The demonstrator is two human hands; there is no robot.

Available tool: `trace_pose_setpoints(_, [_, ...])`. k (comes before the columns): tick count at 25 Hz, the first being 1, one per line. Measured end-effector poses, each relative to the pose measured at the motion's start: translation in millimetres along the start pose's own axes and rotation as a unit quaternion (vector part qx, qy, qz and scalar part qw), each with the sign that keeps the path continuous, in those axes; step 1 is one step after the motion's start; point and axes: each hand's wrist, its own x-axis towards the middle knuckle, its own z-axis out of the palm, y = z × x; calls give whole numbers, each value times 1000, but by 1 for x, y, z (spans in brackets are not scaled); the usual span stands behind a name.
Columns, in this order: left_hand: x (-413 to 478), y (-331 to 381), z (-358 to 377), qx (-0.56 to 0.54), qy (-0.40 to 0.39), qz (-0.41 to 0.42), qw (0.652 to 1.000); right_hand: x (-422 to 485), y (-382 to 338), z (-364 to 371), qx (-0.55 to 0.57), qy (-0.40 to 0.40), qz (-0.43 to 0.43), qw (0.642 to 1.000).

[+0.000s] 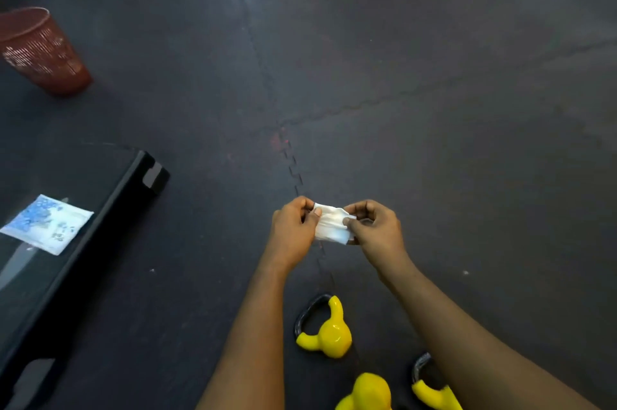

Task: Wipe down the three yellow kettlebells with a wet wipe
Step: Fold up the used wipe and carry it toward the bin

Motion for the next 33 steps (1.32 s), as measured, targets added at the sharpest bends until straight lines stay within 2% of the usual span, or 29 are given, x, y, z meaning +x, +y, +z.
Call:
trace_pose_setpoints(6, [-52, 202, -92, -5, -23, 14, 1000, -56, -209, -54, 26, -32, 24, 999])
trace_pose_setpoints(10, [-107, 342, -164, 1, -41, 33, 999, -108, -362, -93, 29, -69, 6, 997])
trace_pose_setpoints(13, [-149, 430, -216, 6, -35, 46, 998, -150, -464, -115, 28, -93, -1, 995])
trace_pose_setpoints(17, [-191, 516, -271, 15, -16, 77, 997, -194, -566, -133, 35, -104, -40, 993])
trace_pose_setpoints(22, [-211, 582, -309, 22, 7, 123, 992, -218, -639, -144, 35, -91, -87, 991])
trace_pose_setpoints(26, [-211, 613, -314, 33, 5, 160, 987, -221, -666, -157, 28, -71, -112, 991])
trace_pose_setpoints(33, [-192, 649, -245, 44, -73, 205, 975, -210, -655, -232, 22, 24, -99, 995])
